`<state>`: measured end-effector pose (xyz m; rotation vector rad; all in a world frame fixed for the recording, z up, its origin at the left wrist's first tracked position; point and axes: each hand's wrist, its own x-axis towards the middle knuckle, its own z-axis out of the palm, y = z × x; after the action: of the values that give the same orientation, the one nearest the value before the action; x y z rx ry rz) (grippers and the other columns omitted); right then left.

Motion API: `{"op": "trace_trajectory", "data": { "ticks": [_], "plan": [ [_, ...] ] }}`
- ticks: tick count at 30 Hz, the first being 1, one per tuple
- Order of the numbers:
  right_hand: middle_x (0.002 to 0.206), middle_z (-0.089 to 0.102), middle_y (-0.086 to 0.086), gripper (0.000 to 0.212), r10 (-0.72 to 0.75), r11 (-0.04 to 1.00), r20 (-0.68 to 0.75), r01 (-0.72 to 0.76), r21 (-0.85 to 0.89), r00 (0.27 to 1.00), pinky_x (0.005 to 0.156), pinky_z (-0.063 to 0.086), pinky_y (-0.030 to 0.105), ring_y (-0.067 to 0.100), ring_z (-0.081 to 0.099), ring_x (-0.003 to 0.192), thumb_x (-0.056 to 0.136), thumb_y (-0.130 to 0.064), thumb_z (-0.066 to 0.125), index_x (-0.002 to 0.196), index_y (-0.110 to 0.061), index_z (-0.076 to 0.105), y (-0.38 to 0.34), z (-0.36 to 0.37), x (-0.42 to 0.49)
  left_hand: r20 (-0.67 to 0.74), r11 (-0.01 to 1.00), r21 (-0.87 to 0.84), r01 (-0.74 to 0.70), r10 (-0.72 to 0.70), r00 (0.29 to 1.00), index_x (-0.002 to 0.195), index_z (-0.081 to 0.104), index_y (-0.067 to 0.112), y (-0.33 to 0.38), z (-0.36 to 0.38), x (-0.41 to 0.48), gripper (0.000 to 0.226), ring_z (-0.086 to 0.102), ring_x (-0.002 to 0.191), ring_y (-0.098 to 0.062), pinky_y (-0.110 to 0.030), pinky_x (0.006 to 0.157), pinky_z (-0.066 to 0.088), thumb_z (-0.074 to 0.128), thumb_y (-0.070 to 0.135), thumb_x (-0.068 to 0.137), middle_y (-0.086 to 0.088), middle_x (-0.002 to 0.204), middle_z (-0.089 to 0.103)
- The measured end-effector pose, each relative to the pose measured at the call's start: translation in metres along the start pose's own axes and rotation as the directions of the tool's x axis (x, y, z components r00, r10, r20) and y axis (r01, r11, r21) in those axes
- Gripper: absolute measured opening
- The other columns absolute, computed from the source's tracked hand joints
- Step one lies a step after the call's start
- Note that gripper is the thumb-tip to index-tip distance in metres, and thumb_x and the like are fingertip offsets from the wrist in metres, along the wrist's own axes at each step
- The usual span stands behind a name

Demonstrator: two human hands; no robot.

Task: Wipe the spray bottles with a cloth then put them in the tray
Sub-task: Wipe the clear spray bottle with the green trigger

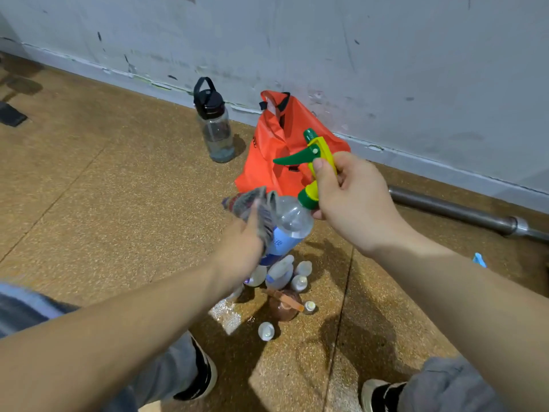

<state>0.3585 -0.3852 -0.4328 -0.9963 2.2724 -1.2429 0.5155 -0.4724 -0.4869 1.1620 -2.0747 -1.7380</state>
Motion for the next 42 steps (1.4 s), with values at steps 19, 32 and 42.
{"op": "trace_trajectory", "data": {
  "ticks": [19, 32, 42],
  "plan": [
    [0.106, 0.068, 0.029, 0.036, 0.289, 0.879, 0.04, -0.282, 0.384, 0.957, 0.068, 0.065, 0.039, 0.034, 0.073, 0.089, 0.107, -0.039, 0.048, 0.103, -0.008, 0.065, 0.011, -0.005, 0.0, 0.088, 0.79, 0.356, -0.498, 0.503, 0.86, 0.112, 0.058, 0.038, -0.009, -0.008, 0.008, 0.022, 0.059, 0.105, -0.006, -0.025, 0.091, 0.047, 0.038, 0.046, 0.107, 0.013, 0.109, 0.06],
    [0.11, 0.064, 0.04, 0.043, 0.375, 0.818, -0.052, -0.304, 0.488, 0.926, 0.067, 0.065, 0.037, 0.033, 0.075, 0.083, 0.109, -0.035, 0.044, 0.108, 0.006, 0.057, 0.013, -0.01, -0.003, 0.324, 0.592, -0.674, 0.442, -0.301, 0.897, 0.117, 0.078, 0.012, 0.007, -0.015, 0.015, 0.053, 0.066, 0.1, -0.039, -0.047, 0.082, 0.052, 0.059, 0.057, 0.096, -0.025, 0.117, 0.072],
    [0.113, 0.065, 0.033, 0.036, 0.431, 0.808, -0.067, -0.352, 0.472, 0.9, 0.066, 0.065, 0.034, 0.031, 0.073, 0.087, 0.11, -0.035, 0.043, 0.105, -0.003, 0.06, 0.018, -0.015, -0.011, -0.281, 0.978, 0.207, -0.029, 0.088, 0.956, 0.099, 0.059, 0.015, 0.008, 0.001, 0.018, 0.022, 0.063, 0.083, -0.03, -0.035, 0.066, 0.05, 0.047, 0.031, 0.109, -0.006, 0.087, 0.067]
  ]
}}
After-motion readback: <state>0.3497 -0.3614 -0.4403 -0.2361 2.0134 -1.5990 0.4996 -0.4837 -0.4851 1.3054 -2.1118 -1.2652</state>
